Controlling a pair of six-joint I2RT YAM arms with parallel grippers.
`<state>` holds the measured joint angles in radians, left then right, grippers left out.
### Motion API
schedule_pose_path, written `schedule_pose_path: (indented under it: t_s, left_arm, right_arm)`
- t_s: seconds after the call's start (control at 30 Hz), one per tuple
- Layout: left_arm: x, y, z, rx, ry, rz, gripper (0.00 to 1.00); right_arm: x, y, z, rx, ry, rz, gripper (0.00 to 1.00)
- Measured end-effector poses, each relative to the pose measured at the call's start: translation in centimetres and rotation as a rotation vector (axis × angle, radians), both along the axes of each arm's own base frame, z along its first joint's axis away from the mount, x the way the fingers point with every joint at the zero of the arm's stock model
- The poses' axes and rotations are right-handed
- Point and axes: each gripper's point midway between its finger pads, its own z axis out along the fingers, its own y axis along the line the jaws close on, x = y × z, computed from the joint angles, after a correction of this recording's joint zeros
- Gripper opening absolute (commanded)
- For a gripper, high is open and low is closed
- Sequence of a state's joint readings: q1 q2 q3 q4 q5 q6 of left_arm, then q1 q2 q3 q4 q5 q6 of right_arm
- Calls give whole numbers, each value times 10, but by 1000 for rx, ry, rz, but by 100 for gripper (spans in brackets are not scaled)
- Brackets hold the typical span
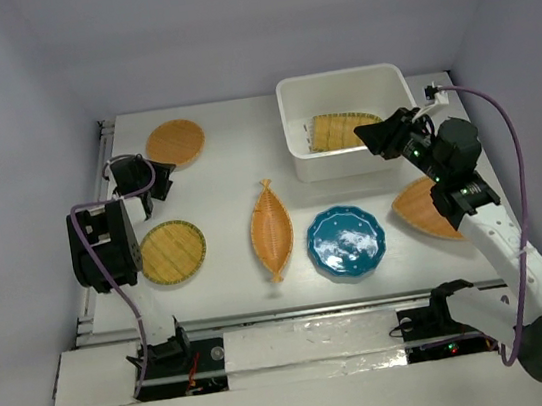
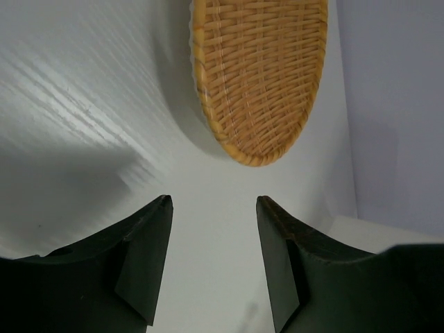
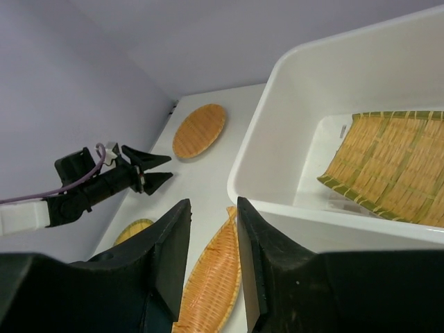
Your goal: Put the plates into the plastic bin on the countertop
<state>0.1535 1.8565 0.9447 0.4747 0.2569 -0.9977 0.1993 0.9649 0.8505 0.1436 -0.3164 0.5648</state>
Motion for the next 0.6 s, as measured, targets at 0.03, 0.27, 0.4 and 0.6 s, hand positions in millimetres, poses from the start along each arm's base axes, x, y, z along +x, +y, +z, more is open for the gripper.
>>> schedule_pose_path:
  t_s: [0.03,0.27,0.4,0.6]
  left_arm:
    - [4,1,-2,-4,1,2,49]
    - [20,6,-22,-37,15,16,49]
    - [33,10,-21,-43,-15,22,48]
    - [47,10,-22,-69,-71,27,46]
  right_arm:
    - [0,1,0,0,0,3,39]
    - [-1,1,-1,-8,-3,6,40]
    - [-1,3,-1,-11,-3,12,40]
    - [-1,4,-2,-12,1,18,40]
